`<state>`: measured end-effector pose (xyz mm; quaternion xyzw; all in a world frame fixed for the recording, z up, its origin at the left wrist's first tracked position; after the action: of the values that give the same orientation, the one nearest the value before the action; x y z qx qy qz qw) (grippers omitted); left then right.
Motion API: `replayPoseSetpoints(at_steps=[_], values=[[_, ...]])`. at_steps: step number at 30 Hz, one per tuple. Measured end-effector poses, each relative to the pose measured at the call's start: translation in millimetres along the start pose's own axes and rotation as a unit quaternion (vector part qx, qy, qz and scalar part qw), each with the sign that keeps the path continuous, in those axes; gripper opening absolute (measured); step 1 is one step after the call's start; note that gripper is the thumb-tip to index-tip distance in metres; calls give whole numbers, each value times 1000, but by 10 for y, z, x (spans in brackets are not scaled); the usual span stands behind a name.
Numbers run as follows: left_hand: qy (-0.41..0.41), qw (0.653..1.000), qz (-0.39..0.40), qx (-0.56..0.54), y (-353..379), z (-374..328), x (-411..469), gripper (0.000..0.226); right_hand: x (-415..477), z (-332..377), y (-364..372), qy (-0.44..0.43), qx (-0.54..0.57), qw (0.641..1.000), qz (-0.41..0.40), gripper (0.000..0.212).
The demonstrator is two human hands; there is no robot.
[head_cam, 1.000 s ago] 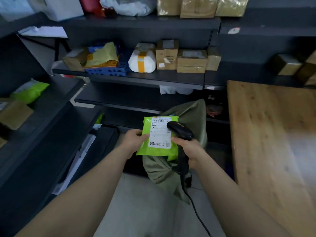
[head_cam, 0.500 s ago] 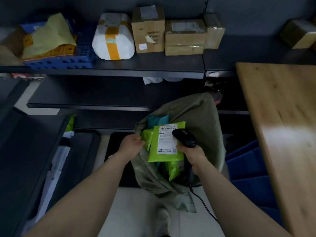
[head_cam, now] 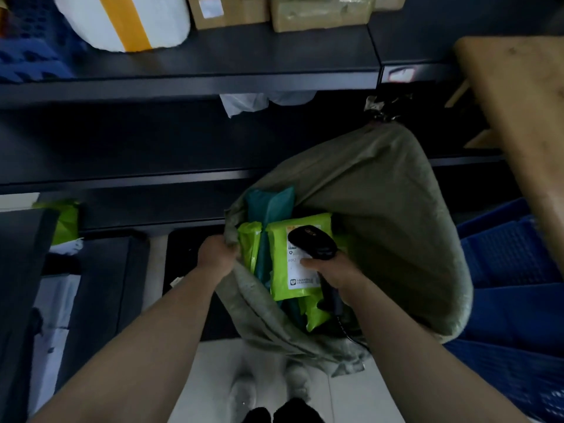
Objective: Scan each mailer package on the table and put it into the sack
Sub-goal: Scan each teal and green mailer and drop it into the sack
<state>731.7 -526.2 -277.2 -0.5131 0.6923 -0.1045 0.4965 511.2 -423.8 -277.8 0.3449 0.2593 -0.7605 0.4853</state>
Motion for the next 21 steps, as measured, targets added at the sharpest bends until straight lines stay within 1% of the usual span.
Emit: replayPoseSetpoints(at_steps=[2, 4, 6, 8, 10, 12, 14, 16, 18, 20, 21], values=[[26, 998, -16, -57, -52, -48, -38, 18, 44, -9, 6, 1, -7, 1000, -3, 44], [73, 992, -40, -94, -172, -148, -170, 19, 34, 2, -13, 2, -8, 1000, -5, 38], [106, 984, -41, -140, -260, -182, -334, 18, -8, 41, -57, -5, 9, 1000, -10, 38], [111, 979, -33, -170, -286, -120, -473, 13, -28, 63, -87, -2, 20, 1000, -11, 35], [97, 980, -27, -170, -242, -12, -515, 13, -38, 52, -90, 9, 16, 1000, -7, 37], [82, 984, -38, -155, -253, -18, -529, 18, -97, 52, -65, 14, 7, 1000, -1, 33], [100, 981, -46, -158, -288, -101, -598, 18, -183, 62, -57, 10, 8, 1000, -4, 32], [128, 975, -62, -170, -341, -185, -779, 14, -272, 66, -83, -4, 5, 1000, -12, 43], [144, 964, -78, -211, -424, -253, -995, 15, -389, 84, -128, -12, 5, 1000, -16, 50], [154, 960, -64, -223, -435, -275, -1065, 15, -466, 95, -191, -15, 13, 999, -25, 49], [155, 967, -52, -197, -416, -268, -1044, 13, -501, 109, -212, -15, 17, 999, -27, 48]])
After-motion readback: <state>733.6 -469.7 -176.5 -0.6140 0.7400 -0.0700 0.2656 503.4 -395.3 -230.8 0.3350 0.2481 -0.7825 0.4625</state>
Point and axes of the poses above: each hand's wrist, its own x-axis towards the middle knuckle, its own y-axis out of the palm, z = x × y, the point moved 3 cm from there along x, towards the middle knuckle, and after that the axes turned 8 degrees about x, right-handed, at the moved point
